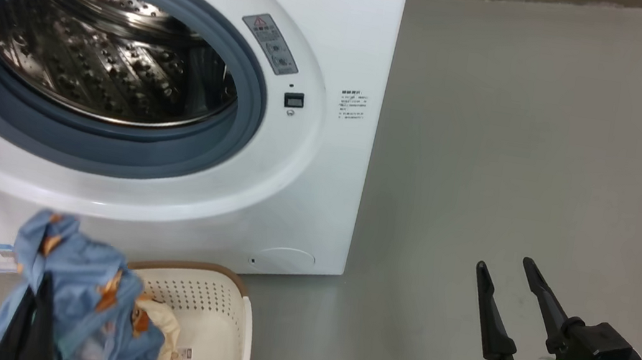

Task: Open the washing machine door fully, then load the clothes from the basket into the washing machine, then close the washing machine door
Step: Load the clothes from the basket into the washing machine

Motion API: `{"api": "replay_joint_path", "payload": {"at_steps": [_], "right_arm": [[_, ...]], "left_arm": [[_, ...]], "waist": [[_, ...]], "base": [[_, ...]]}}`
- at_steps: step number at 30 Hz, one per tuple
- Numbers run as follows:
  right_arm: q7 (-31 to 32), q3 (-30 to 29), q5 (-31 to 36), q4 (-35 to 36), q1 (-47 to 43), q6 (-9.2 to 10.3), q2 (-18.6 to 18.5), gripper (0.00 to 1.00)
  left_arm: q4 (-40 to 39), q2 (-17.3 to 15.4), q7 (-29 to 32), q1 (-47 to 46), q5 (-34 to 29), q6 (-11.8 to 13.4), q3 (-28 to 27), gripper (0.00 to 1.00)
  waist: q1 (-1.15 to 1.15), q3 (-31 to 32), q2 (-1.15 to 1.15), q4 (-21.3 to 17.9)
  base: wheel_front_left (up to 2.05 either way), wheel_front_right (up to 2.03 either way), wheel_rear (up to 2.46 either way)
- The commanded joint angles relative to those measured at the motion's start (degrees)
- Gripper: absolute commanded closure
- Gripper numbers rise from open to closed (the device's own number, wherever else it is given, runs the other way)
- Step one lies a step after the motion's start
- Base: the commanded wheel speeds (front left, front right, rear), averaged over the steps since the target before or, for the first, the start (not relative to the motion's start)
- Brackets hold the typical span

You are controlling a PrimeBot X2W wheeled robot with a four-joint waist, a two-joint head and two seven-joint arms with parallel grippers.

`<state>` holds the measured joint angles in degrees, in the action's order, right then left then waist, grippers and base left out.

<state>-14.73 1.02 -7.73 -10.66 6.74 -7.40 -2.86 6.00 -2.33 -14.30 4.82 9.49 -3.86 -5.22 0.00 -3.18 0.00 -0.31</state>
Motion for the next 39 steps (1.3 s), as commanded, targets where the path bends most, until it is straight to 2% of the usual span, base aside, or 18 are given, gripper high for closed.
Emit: {"api": "replay_joint_path", "payload": {"at_steps": [1, 11, 20, 29, 39], "right_arm": [[-0.27, 1.33, -0.54, 1.74, 0.78, -0.09, -0.01, 0.0], [-0.27, 1.27, -0.72, 2.66, 2.79, -0.09, -0.01, 0.0], [-0.27, 1.35, -1.2, 3.74, 5.55, -0.09, -0.01, 0.0], [-0.27, 1.58, -1.25, 4.28, 8.39, -0.09, -0.01, 0.0], [-0.27, 2.49, -1.36, 4.57, 10.64, -0.09, -0.01, 0.0]], "left_arm": [[-1.12, -0.56, -0.7, -4.74, 0.22, -0.65, -1.03, 1.0], [0.6, -0.64, -0.7, -16.51, -1.7, -1.11, -0.08, 1.0], [3.29, -2.97, -0.7, -31.11, -3.36, -1.72, -3.3, 1.0], [4.66, -3.63, -0.7, -41.71, -3.97, -1.43, -7.33, 1.0], [21.9, -5.74, -0.7, -54.39, -4.3, -2.37, -6.8, 1.0]], "waist": [[0.0, -1.38, 0.0, -0.46], [0.0, -7.19, 0.0, -2.05], [0.0, -14.29, 0.0, -4.01], [0.0, -21.59, 0.0, -5.39], [0.0, -29.54, 0.0, -5.53]], "base": [[0.0, 0.0, 0.0], [0.0, 0.0, 0.0], [0.0, 0.0, 0.0], [0.0, 0.0, 0.0], [0.0, 0.0, 0.0]]}}
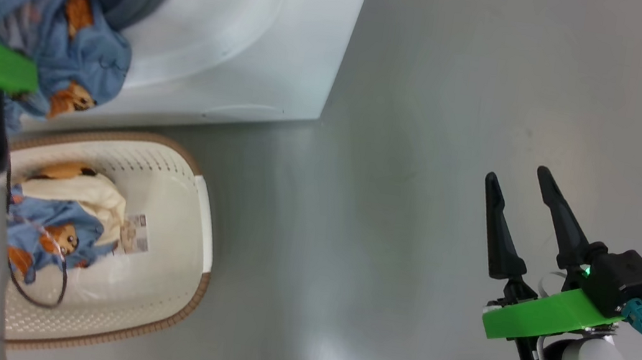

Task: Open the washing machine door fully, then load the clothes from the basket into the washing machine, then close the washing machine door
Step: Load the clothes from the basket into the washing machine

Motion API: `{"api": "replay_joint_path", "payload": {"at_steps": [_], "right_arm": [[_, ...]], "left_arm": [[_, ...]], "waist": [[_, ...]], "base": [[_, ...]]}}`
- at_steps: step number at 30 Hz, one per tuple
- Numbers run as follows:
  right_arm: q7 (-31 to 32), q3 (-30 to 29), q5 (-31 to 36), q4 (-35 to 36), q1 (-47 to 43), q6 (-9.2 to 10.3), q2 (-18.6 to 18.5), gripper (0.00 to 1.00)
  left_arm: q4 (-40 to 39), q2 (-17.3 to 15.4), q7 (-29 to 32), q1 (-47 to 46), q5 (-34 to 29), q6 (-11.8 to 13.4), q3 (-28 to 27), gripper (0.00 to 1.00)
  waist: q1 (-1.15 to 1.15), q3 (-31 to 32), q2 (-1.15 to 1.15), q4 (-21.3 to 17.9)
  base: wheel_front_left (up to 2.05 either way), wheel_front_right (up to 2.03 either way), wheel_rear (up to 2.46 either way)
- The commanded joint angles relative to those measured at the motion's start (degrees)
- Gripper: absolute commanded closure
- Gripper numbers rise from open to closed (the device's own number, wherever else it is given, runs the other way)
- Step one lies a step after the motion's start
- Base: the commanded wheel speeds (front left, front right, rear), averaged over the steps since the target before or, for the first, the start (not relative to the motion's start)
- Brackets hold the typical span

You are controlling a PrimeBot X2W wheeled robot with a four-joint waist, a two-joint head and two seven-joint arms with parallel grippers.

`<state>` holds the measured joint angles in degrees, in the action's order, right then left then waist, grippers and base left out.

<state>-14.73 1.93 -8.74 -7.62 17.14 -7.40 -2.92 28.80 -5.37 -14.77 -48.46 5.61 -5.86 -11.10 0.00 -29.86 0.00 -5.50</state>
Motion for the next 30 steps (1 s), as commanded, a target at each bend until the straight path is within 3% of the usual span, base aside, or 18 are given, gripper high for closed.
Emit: {"api": "replay_joint_path", "payload": {"at_steps": [1, 6, 14, 20, 25, 30], "right_arm": [[-0.27, 1.67, -0.41, 1.53, 0.36, -0.09, 0.04, 0.0], [-0.27, 1.87, -0.74, 1.42, 0.66, -0.09, 0.04, 0.0], [-0.27, 2.13, -1.04, 1.8, 1.04, -0.09, 0.04, 0.0], [-0.27, 2.84, -1.59, 1.81, 1.66, -0.09, 0.04, 0.0], [-0.27, 3.4, -2.27, 1.78, 2.07, -0.09, 0.04, 0.0], [-0.27, 3.56, -2.73, 1.99, 2.58, -0.09, 0.04, 0.0]], "left_arm": [[1.22, -3.09, -0.21, -2.5, -0.51, -0.43, -0.63, 1.0], [10.73, -5.01, 1.84, -10.67, 0.41, -0.79, 0.29, 1.0], [19.68, -6.91, 6.87, -20.01, 2.15, -1.38, 2.74, 1.0], [21.98, -8.49, 3.41, -25.76, 1.91, -1.53, 5.41, 1.0], [17.67, -9.86, -0.11, -28.37, 0.02, -1.2, 6.79, 1.0], [0.61, -9.7, -0.2, -26.17, -1.98, -0.95, 6.9, 1.0]], "waist": [[0.0, -3.38, 0.0, -0.32], [0.0, -5.81, 0.0, -0.24], [0.0, -9.08, 0.0, -0.3], [0.0, -11.72, 0.0, -0.57], [0.0, -13.39, 0.0, -1.24], [0.0, -14.79, 0.0, -1.72]], "base": [[0.0, 0.0, 0.0], [0.0, 0.0, 0.0], [0.0, 0.0, 0.0], [0.0, 0.0, 0.0], [0.0, 0.0, 0.0], [0.0, 0.0, 0.0]]}}
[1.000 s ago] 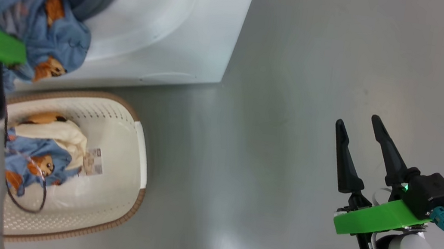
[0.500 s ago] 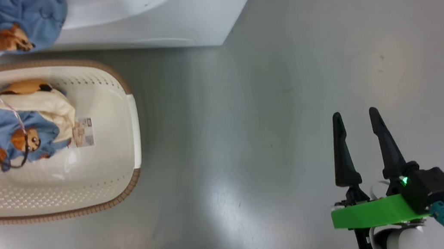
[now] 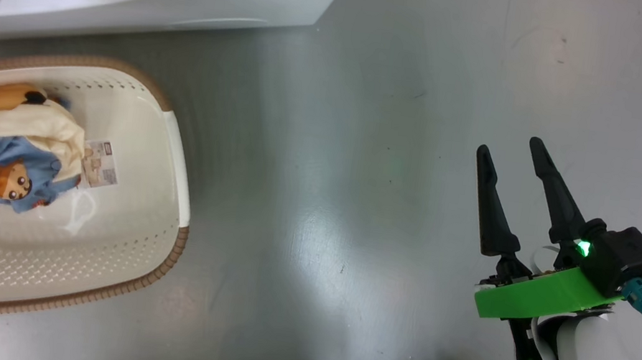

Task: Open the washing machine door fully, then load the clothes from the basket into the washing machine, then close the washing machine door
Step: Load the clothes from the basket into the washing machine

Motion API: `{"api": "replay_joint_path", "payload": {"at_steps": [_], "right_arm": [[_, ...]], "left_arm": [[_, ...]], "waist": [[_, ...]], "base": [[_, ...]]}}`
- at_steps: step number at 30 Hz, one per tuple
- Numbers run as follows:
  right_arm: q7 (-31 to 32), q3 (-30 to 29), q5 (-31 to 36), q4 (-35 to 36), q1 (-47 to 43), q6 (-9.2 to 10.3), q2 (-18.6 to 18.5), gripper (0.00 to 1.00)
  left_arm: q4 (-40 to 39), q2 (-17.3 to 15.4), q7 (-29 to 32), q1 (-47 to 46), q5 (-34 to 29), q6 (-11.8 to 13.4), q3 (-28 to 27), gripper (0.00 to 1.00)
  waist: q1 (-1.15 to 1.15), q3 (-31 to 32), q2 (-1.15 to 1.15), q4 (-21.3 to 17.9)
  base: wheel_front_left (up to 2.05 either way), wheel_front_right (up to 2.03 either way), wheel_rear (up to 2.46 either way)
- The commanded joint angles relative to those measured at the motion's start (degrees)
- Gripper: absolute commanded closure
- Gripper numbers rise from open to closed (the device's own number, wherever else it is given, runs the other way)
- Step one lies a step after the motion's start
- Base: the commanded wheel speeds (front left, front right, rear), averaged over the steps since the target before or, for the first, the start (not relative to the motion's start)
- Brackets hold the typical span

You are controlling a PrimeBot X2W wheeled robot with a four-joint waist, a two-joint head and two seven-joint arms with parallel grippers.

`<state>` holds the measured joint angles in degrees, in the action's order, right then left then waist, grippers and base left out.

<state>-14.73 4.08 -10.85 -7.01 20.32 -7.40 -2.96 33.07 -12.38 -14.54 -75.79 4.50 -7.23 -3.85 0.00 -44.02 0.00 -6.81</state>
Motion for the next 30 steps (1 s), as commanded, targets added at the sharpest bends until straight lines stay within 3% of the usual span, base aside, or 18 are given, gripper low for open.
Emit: {"api": "replay_joint_path", "payload": {"at_steps": [1, 5, 8, 9, 10, 11, 19, 30], "right_arm": [[-0.27, 1.45, -0.69, 1.37, -0.53, -0.09, 0.08, 0.0], [-0.27, 1.63, -0.86, 0.95, -0.22, -0.09, 0.08, 0.0], [-0.27, 1.88, -0.94, 0.55, -0.11, -0.09, 0.08, 0.0], [-0.27, 1.87, -0.93, 0.43, -0.11, -0.09, 0.08, 0.0], [-0.27, 1.85, -0.91, 0.34, -0.07, -0.09, 0.08, 0.0], [-0.27, 1.83, -0.89, 0.21, -0.02, -0.09, 0.08, 0.0], [-0.27, 1.3, -0.47, -0.38, 0.1, -0.09, 0.08, 0.0], [-0.27, 0.48, -0.31, -0.99, -0.07, -0.09, 0.08, 0.0]], "left_arm": [[-6.47, -2.6, -0.44, 1.99, -1.27, 0.5, -0.37, 1.0], [-9.75, -1.72, -0.44, 5.05, -1.43, 0.85, -1.16, 1.0], [-7.96, -1.16, -0.45, 6.75, -0.86, 1.29, -2.37, 1.0], [-6.45, -0.84, -0.45, 6.88, -0.35, 1.34, -2.84, 0.92], [-5.52, -0.76, -0.45, 6.78, -0.15, 1.31, -3.1, 0.14], [-4.2, -0.66, -0.45, 6.81, 0.06, 1.24, -3.22, 0.0], [2.34, -0.17, -0.45, 6.45, 0.56, 0.7, -2.83, 0.0], [3.06, 1.29, -0.45, 9.57, 1.82, 0.29, -3.03, 0.0]], "waist": [[0.0, -0.75, 0.0, -0.46], [0.0, -0.73, 0.0, -0.47], [0.0, -0.23, 0.0, -0.44], [0.0, -0.16, 0.0, -0.36], [0.0, -0.12, 0.0, -0.27], [0.0, 0.02, 0.0, -0.19], [0.0, 1.73, 0.0, 0.96], [0.0, 4.27, 0.0, 2.46]], "base": [[0.0, 0.0, 0.0], [0.0, 0.0, 0.0], [0.0, 0.0, 0.0], [0.0, 0.0, 0.0], [0.0, 0.0, 0.0], [0.0, 0.0, 0.0], [0.0, 0.0, 0.0], [0.0, 0.0, 0.0]]}}
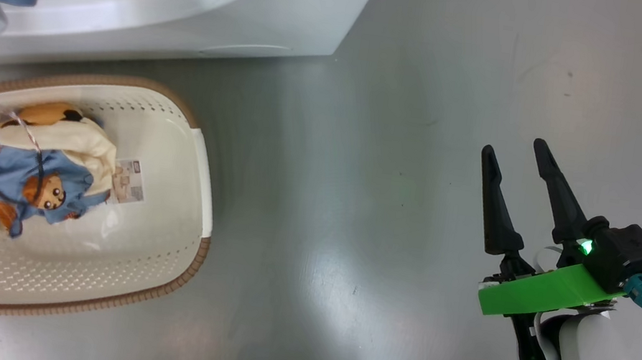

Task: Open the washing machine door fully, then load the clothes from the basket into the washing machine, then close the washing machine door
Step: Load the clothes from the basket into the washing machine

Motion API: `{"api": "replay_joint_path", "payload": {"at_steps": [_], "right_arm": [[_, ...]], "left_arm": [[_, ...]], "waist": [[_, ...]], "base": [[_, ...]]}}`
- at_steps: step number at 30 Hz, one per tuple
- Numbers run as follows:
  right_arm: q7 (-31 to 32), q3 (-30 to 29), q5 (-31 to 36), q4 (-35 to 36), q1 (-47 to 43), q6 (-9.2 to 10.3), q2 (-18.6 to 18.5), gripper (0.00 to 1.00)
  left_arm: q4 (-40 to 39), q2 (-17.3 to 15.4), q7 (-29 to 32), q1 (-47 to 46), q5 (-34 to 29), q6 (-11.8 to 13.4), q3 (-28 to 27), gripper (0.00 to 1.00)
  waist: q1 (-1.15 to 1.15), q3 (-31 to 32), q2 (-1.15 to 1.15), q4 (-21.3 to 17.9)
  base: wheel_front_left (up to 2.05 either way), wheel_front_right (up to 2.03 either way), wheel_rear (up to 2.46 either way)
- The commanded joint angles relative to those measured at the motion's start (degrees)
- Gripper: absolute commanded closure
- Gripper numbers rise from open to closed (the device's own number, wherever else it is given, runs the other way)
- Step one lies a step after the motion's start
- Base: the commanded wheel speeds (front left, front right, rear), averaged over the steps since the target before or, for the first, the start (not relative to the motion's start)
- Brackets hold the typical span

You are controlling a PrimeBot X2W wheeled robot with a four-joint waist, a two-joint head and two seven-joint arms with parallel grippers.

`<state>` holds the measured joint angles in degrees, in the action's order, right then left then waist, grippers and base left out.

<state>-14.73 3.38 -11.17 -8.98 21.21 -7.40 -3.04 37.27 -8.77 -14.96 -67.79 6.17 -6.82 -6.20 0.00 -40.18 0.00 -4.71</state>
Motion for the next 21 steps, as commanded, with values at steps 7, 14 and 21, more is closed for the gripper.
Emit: {"api": "replay_joint_path", "payload": {"at_steps": [7, 14, 21], "right_arm": [[-0.27, 0.98, -0.13, 0.62, -1.22, -0.09, 0.16, 0.0], [-0.27, 0.64, -0.22, 0.69, -1.7, -0.09, 0.16, 0.0], [-0.27, 0.57, -0.32, 0.75, -2.13, -0.09, 0.16, 0.0]], "left_arm": [[-2.62, -1.33, -0.04, 5.82, 1.16, -0.36, -0.57, 0.0], [-7.48, -0.31, -0.04, 12.33, 2.41, -0.51, -1.13, 0.0], [-15.9, 1.26, -0.04, 21.93, 2.47, -0.58, -1.93, 0.0]], "waist": [[0.0, 2.24, 0.0, 1.0], [0.0, 3.67, 0.0, 1.39], [0.0, 4.82, 0.0, 1.85]], "base": [[0.0, 0.0, 0.0], [0.0, 0.0, 0.0], [0.0, 0.0, 0.0]]}}
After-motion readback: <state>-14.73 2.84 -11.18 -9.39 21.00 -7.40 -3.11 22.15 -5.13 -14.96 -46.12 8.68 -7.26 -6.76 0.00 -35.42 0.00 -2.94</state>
